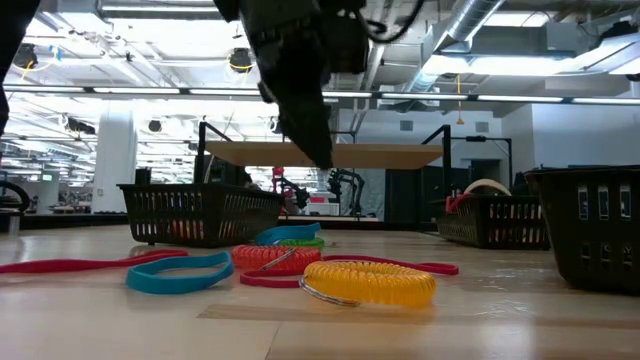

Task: Pick & Place Office Desk Supplies
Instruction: Put the top blue rubber band into the top right black bin

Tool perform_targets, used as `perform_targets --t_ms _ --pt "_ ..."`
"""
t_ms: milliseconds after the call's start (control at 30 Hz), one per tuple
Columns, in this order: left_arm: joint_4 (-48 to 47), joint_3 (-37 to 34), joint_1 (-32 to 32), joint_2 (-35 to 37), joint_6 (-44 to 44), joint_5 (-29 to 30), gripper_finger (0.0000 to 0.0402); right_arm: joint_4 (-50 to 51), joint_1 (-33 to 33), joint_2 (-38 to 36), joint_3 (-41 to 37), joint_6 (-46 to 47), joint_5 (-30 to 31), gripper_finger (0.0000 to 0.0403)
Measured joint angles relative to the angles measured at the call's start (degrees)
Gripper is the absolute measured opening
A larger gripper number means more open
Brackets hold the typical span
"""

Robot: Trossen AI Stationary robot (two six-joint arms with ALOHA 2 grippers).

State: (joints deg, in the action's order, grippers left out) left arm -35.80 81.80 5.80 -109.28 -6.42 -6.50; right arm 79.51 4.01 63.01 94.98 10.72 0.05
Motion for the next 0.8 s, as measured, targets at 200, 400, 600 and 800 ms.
perform_targets --t_ms 200,400,600,800 --pt "-0.55 0.00 -0.11 -2.85 0.01 0.10 0.0212 -0.03 0.00 0.08 0.00 0.01 0.00 0.0211" --pt "-3.41 0.00 -0.11 -5.86 0.16 0.90 0.0224 -0.05 0.00 0.08 0.00 0.49 0.00 0.0211" --pt "-3.65 -0.02 -0.37 -6.08 1.82 3.38 0.0225 -0.14 0.00 0.08 0.00 0.87 0.00 0.0211" --pt "-4.27 -0.07 -1.58 -7.17 2.38 2.04 0.0219 -0.24 0.00 0.08 0.00 1.04 0.00 0.0211"
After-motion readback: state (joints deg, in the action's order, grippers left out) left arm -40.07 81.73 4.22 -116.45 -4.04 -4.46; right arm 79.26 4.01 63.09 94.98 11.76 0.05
